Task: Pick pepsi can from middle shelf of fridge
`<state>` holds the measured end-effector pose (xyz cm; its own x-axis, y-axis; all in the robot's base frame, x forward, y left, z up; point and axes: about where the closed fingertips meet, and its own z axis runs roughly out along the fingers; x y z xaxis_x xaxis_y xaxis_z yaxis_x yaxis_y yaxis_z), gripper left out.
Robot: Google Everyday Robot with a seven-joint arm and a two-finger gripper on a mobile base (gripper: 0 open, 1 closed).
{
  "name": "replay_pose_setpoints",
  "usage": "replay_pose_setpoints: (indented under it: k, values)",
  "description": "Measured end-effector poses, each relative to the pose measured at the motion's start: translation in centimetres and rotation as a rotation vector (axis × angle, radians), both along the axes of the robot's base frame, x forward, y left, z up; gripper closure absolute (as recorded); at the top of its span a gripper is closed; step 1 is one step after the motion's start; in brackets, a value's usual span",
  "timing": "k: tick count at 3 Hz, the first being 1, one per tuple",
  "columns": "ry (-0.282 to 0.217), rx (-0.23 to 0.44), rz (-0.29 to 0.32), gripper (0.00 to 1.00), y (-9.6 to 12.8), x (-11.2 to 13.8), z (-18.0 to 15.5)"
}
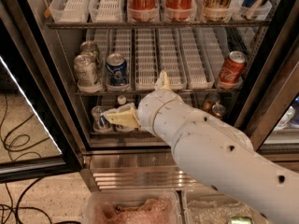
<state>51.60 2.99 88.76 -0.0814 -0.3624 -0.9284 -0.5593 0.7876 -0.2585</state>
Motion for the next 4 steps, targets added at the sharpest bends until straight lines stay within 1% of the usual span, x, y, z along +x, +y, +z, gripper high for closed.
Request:
replay_pose_setpoints:
  k: [1, 2, 3, 4]
  values:
    - [-0.049, 0.009, 0.078, 0.00, 2.0, 2.2, 0.5]
    - [-0.069, -0.003, 0.122, 0.00, 3.0, 3.6, 0.3]
    - [-0.067, -0.005, 0.132, 0.00, 3.7, 5.2, -0.9]
    - [-0.108, 0.006, 0.158, 0.00, 6.7, 8.4, -1.6]
